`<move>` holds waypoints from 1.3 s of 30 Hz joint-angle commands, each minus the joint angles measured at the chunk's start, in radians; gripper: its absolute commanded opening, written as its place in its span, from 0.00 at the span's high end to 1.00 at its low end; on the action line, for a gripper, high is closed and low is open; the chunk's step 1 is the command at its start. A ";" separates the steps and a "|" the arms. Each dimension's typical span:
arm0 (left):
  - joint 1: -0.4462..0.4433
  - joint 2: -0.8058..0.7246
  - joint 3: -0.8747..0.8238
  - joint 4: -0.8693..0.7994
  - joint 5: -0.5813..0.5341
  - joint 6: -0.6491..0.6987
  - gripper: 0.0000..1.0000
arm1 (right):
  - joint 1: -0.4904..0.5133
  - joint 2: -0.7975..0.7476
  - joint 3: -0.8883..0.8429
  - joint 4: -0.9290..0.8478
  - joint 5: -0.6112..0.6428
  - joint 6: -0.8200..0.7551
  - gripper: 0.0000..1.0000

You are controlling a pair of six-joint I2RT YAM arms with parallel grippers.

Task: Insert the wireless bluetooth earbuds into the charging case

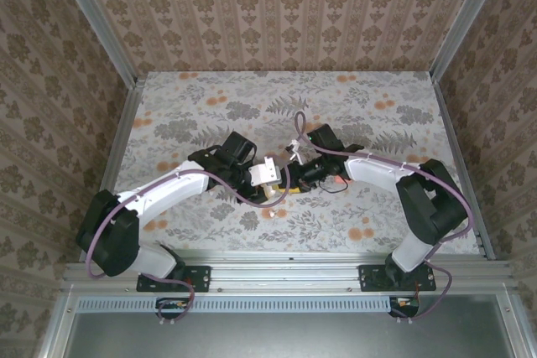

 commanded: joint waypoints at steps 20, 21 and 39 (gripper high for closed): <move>-0.007 -0.054 -0.015 0.028 -0.003 -0.012 0.56 | 0.040 0.036 0.032 0.066 -0.021 0.006 0.76; -0.005 -0.055 -0.012 0.030 -0.008 -0.020 0.51 | 0.040 0.025 0.026 0.064 -0.013 -0.006 0.76; 0.161 -0.250 -0.106 0.265 0.416 -0.132 0.32 | -0.068 -0.446 -0.205 0.082 0.077 -0.726 0.78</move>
